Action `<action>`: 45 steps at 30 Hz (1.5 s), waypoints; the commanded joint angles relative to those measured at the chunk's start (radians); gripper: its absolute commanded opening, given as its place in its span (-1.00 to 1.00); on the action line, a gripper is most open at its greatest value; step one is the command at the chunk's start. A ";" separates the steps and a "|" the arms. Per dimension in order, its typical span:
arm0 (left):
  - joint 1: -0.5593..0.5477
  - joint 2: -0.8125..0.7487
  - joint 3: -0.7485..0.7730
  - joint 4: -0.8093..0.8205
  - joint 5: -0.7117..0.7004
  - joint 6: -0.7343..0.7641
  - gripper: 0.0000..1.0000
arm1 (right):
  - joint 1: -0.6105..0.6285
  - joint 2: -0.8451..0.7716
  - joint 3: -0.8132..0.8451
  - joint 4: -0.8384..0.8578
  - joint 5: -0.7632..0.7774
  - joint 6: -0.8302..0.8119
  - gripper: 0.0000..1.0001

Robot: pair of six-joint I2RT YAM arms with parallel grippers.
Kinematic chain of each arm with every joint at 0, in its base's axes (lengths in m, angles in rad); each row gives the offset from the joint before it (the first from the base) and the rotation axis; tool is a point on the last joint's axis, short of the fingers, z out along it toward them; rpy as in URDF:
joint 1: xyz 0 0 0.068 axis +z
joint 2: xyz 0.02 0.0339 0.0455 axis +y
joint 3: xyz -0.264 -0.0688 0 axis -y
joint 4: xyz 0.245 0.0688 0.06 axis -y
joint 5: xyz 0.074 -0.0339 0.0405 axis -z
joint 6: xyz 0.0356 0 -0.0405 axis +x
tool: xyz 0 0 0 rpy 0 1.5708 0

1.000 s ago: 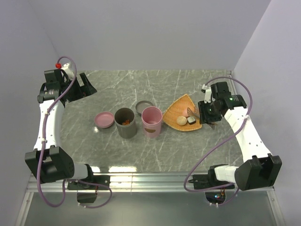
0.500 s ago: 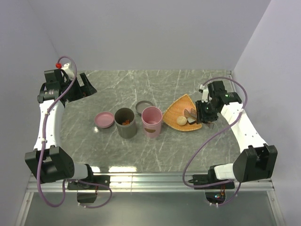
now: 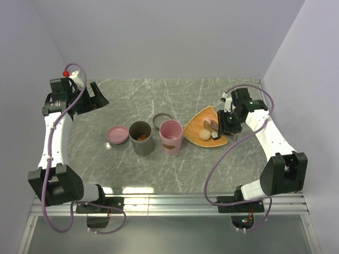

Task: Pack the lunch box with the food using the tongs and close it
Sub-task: Pick up the fake food from the plate.

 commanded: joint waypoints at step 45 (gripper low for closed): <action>0.004 0.009 0.029 0.013 0.008 0.001 0.99 | 0.063 0.061 0.055 0.052 0.053 -0.025 -0.06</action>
